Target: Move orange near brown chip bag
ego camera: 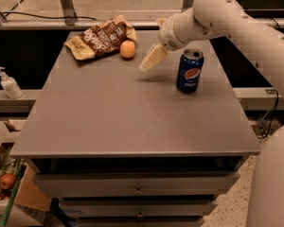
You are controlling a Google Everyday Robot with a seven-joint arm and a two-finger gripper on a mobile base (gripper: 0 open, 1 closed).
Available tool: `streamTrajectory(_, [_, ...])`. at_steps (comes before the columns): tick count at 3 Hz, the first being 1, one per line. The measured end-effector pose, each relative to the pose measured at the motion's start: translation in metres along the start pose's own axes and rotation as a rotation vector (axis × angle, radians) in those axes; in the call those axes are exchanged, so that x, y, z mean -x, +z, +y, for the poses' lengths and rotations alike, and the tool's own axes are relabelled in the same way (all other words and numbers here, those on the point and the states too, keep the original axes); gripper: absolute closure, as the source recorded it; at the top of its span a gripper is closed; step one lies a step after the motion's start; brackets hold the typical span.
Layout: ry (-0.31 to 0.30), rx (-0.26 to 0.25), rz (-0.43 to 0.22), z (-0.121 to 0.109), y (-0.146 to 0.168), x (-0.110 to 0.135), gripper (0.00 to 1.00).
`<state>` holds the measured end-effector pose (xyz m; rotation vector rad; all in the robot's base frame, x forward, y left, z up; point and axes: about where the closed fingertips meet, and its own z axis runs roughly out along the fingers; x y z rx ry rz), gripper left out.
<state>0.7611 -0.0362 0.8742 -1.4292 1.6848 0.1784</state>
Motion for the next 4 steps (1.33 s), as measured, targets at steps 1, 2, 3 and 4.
streamTrajectory(1, [-0.049, -0.020, -0.006, -0.008, -0.006, -0.005, 0.00])
streamTrajectory(2, [-0.085, -0.046, -0.014, -0.021, -0.006, -0.008, 0.00])
streamTrajectory(3, [-0.109, -0.088, -0.004, -0.039, -0.011, -0.016, 0.00])
streamTrajectory(4, [-0.109, -0.087, -0.004, -0.039, -0.011, -0.016, 0.00])
